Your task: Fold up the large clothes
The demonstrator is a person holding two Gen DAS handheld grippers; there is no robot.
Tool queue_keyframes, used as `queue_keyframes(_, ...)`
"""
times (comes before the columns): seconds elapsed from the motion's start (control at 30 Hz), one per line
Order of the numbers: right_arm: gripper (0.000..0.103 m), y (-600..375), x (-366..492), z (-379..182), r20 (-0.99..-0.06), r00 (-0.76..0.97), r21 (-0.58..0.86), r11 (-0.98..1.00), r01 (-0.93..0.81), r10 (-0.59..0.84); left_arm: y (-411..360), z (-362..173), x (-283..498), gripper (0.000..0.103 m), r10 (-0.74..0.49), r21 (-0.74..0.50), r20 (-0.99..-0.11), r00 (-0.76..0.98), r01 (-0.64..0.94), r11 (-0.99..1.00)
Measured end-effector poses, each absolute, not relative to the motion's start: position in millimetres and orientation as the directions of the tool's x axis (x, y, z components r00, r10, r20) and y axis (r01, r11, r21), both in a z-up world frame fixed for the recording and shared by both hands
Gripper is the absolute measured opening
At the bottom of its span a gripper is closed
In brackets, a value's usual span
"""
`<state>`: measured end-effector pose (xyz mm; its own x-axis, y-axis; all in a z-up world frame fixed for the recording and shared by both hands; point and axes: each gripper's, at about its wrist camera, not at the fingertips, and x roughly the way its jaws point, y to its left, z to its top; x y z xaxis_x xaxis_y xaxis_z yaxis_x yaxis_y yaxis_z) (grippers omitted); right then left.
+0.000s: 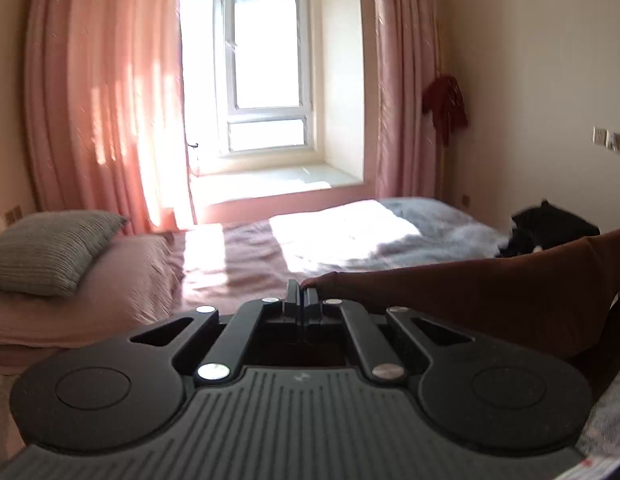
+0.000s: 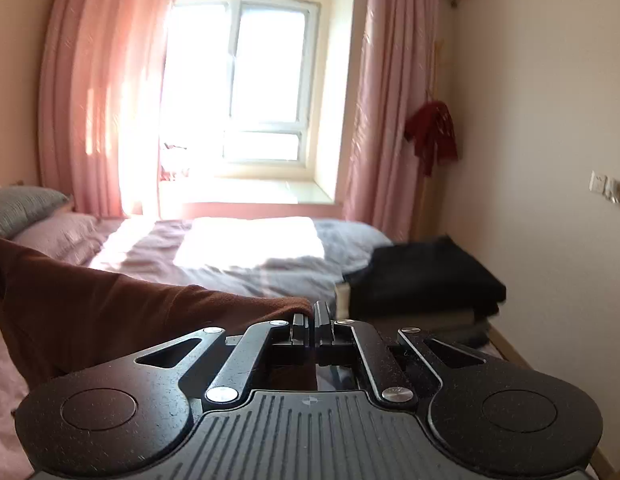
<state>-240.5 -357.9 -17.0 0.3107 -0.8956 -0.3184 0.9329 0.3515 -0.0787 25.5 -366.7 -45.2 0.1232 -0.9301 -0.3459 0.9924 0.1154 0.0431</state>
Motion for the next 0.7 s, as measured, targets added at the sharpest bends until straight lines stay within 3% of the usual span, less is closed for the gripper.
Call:
queue_keyframes(0.1, 0.0, -344, -230, 17, -0.23, 0.378, -0.071, 0.403, 0.913, -0.897, -314, 2, 30, 0.001, -0.955, 0.081, -0.239, 0.177, 0.983, 0.162)
queue_keyframes(0.23, 0.0, -316, -214, 46, -0.161, 0.414, -0.09, 0.431, 0.898, -0.896, -255, 32, 30, 0.001, -0.963, 0.137, -0.172, 0.206, 0.974, 0.183)
queue_keyframes(0.53, 0.0, -211, -196, 64, -0.197, 0.453, -0.179, 0.486, 0.855, -0.869, -119, 64, 39, 0.001, -0.959, 0.167, -0.166, 0.23, 0.965, 0.202)
queue_keyframes(0.7, 0.0, -169, -200, 90, -0.142, 0.466, -0.196, 0.487, 0.851, -0.873, -73, 103, 34, 0.002, -0.969, 0.239, -0.119, 0.218, 0.953, 0.185)
